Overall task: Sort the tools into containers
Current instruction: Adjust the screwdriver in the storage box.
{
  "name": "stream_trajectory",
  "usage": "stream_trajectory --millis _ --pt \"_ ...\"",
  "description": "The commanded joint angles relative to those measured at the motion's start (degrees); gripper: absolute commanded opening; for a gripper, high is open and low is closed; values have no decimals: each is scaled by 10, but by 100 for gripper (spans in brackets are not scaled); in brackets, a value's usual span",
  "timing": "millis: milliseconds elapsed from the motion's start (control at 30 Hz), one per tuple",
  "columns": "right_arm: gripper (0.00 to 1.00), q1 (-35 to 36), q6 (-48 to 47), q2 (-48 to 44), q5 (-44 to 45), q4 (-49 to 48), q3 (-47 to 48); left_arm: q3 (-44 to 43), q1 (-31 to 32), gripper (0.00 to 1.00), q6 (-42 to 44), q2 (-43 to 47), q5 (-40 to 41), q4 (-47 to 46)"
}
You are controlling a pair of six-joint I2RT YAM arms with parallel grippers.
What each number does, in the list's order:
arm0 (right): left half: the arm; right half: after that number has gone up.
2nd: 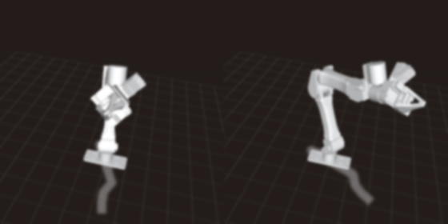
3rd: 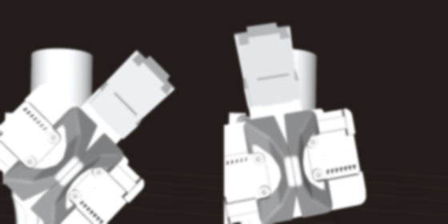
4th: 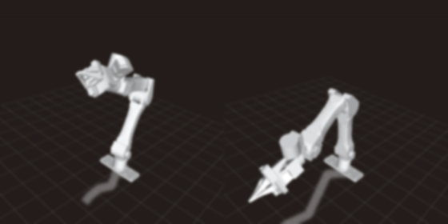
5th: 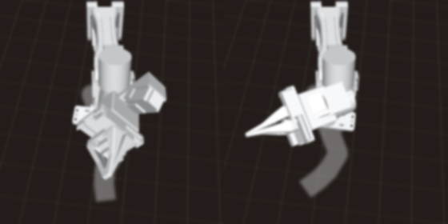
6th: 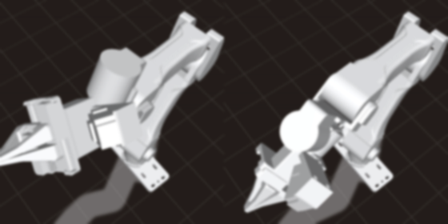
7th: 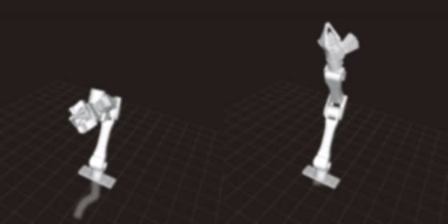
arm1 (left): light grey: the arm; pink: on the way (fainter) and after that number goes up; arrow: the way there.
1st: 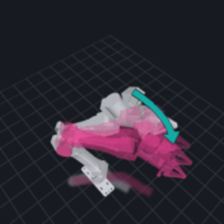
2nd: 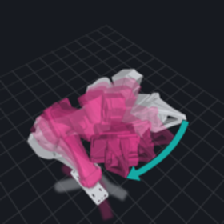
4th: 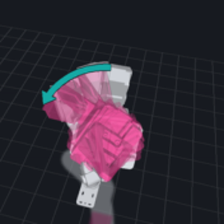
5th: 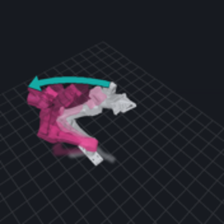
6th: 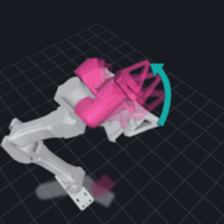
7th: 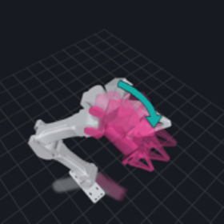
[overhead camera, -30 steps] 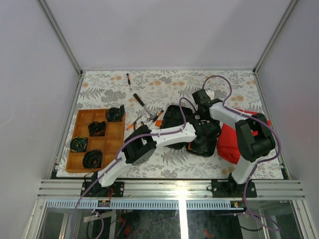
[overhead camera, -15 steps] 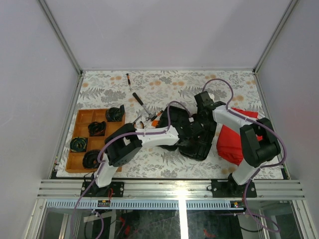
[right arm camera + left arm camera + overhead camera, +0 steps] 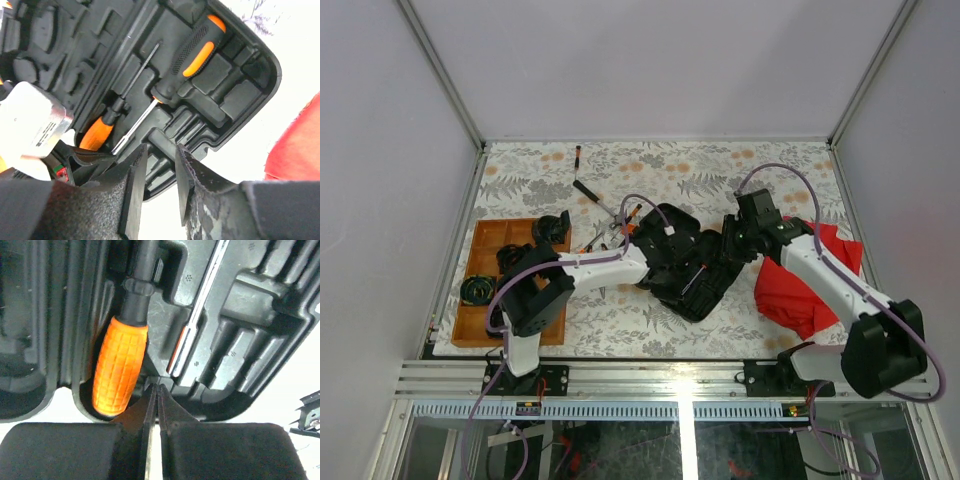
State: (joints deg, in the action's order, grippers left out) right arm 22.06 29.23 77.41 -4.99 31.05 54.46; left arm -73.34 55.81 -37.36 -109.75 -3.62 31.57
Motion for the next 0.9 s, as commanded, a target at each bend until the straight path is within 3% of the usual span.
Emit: stream_trajectory --millis 0,233,300,333,633,867 --pt "38 -4 -37 -56 3 -24 5 8 -4 2 18 57 29 4" --pt "45 -7 -105 -14 31 -48 34 48 -1 2 18 146 29 4" --pt "46 -9 -125 20 37 -54 60 73 -1 20 20 173 7 -72" --pt "46 -10 -135 42 41 -53 74 86 -1 21 13 183 9 -78" --pt "49 -23 -217 208 56 -37 184 217 5 21 -61 266 31 -109" --pt "50 -24 -257 296 60 2 252 249 5 21 -79 312 41 -97"
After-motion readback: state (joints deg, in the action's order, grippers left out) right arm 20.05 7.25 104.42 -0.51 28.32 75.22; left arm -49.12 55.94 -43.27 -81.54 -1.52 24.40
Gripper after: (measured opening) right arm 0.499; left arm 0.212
